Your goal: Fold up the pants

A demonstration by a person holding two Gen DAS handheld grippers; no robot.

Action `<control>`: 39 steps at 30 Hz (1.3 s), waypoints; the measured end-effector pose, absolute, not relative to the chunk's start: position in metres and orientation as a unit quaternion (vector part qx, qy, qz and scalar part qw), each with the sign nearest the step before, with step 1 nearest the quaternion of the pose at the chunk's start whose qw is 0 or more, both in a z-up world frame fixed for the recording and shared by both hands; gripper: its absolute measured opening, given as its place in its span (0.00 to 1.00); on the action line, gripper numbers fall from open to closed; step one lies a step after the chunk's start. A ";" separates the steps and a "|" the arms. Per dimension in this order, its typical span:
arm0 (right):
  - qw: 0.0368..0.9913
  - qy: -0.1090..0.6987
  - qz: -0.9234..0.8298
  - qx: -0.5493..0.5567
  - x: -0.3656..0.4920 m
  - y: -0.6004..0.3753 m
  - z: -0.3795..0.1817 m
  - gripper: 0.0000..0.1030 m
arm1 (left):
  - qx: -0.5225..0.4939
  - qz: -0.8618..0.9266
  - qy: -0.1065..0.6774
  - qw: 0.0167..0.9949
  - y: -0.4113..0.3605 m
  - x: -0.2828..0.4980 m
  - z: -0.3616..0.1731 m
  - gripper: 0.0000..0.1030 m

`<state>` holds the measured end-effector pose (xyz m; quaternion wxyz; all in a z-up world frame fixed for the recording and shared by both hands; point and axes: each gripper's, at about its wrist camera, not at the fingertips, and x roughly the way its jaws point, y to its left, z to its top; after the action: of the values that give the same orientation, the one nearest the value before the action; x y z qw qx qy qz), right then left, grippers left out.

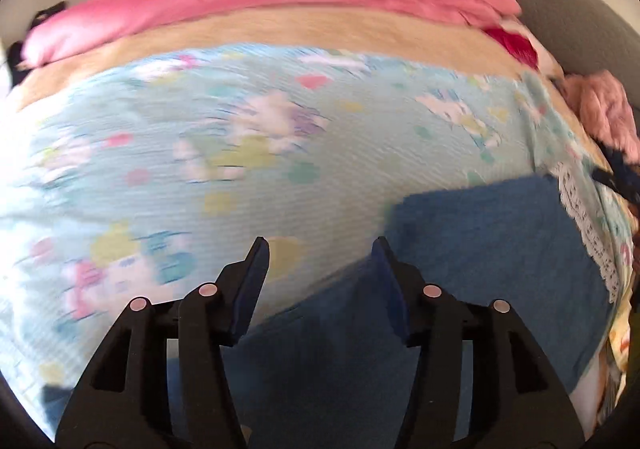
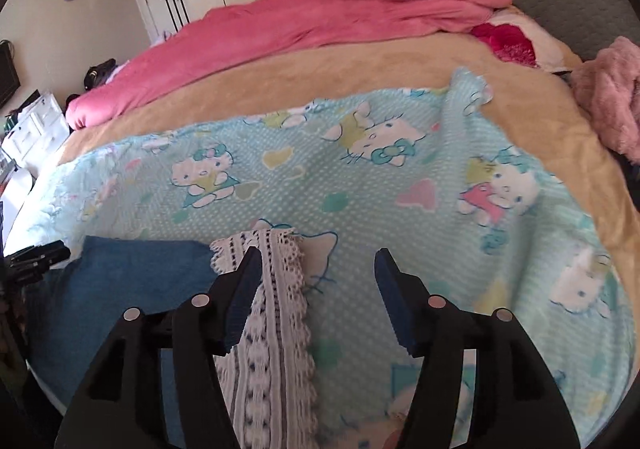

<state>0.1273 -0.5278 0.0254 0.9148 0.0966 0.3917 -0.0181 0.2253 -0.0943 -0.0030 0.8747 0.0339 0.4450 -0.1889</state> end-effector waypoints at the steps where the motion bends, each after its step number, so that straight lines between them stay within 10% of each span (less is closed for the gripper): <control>1: 0.916 0.390 -0.016 0.089 0.122 -0.523 0.028 0.56 | 0.025 -0.187 0.441 0.878 -0.088 0.222 0.002 0.48; 3: 0.918 0.391 -0.005 0.073 0.106 -0.513 0.033 0.56 | 0.020 -0.175 0.420 0.890 -0.073 0.205 0.018 0.67; 9: 0.914 0.403 0.025 0.040 0.078 -0.460 0.025 0.76 | 0.051 -0.128 0.371 0.918 -0.047 0.152 0.047 0.81; 21: 0.875 0.484 -0.014 -0.010 0.076 -0.411 -0.017 0.84 | 0.127 -0.118 0.481 0.859 -0.073 0.121 -0.035 0.86; 39: 0.904 0.421 0.012 0.069 0.046 -0.431 0.024 0.91 | 0.020 -0.169 0.436 0.883 -0.076 0.103 0.024 0.91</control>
<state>0.0464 -0.4308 0.0242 0.9041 0.0693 0.4214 0.0124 0.1034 -0.0757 0.0240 0.8834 0.0203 0.4364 -0.1694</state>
